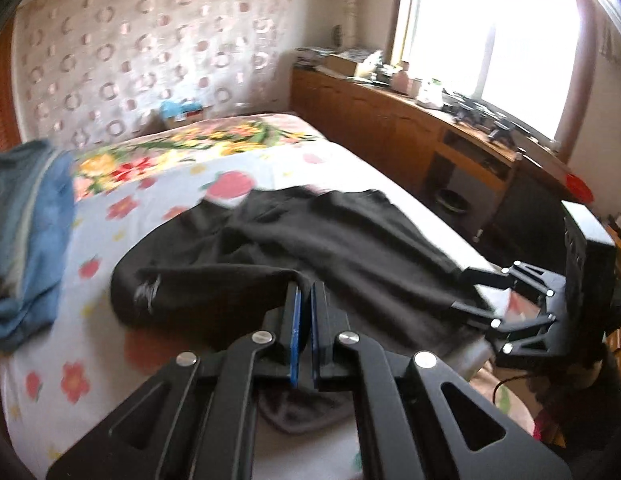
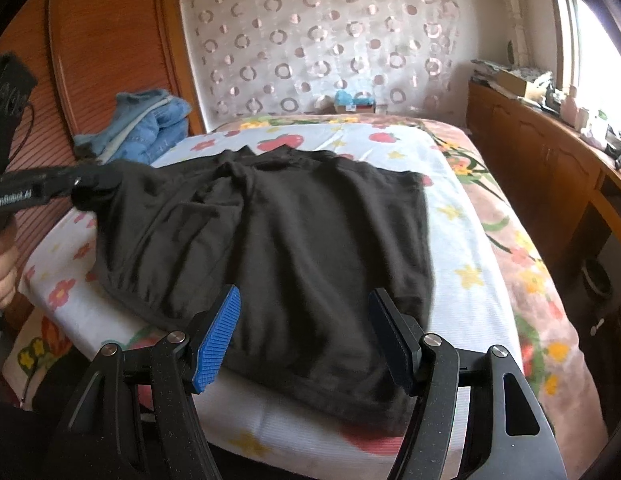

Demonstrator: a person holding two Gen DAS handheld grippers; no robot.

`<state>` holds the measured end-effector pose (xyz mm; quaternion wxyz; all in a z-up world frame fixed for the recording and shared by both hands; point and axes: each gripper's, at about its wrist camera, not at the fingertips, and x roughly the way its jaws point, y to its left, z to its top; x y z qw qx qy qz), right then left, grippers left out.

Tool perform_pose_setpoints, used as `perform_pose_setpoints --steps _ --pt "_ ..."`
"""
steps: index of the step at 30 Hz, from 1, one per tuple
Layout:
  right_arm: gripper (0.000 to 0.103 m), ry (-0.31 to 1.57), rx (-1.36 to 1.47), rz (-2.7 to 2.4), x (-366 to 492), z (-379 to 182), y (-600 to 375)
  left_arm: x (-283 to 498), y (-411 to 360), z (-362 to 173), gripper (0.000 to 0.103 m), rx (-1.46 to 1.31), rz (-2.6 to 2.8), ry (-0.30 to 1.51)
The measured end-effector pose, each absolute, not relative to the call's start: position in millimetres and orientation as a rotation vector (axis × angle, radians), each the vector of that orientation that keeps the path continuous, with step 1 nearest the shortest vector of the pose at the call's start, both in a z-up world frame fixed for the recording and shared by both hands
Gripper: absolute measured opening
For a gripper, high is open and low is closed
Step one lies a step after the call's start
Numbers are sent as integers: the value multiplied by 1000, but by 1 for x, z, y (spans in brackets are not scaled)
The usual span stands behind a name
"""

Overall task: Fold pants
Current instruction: 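Lift the gripped side with the left tool, fold it over, then open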

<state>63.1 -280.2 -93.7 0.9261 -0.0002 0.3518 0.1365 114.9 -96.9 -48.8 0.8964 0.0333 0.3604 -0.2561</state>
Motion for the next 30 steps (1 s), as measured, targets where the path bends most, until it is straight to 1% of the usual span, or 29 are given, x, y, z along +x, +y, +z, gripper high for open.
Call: perform_pose_setpoints --steps 6,8,11,13,14,16,19,22,24,26,27,30 --pt "68 710 6 261 62 -88 -301 130 -142 -43 0 105 -574 743" --pt "68 708 10 257 62 -87 -306 132 -148 -45 2 103 -570 749" --pt "68 715 21 257 62 -87 -312 134 -153 -47 12 102 -563 763" --pt "68 720 25 260 62 -88 -313 134 -154 -46 24 100 -556 771" --pt "68 719 23 261 62 -88 -313 133 -153 -45 26 95 -557 767" --pt "68 717 19 261 62 -88 -312 128 -148 -42 35 83 -559 752" --pt "68 720 18 260 64 -89 -309 119 -139 -35 42 80 -561 721" --pt "67 717 19 271 64 -89 -303 114 -128 -36 46 104 -533 708" --pt "61 714 10 284 66 -88 -295 112 -117 -40 47 104 -513 703" --pt "59 712 5 294 69 -87 -286 111 -108 -46 47 102 -489 708" --pt "56 715 8 303 72 -87 -282 112 -102 -52 47 101 -470 716" --pt "56 718 -5 328 77 -86 -266 113 -88 -66 47 94 -441 750"
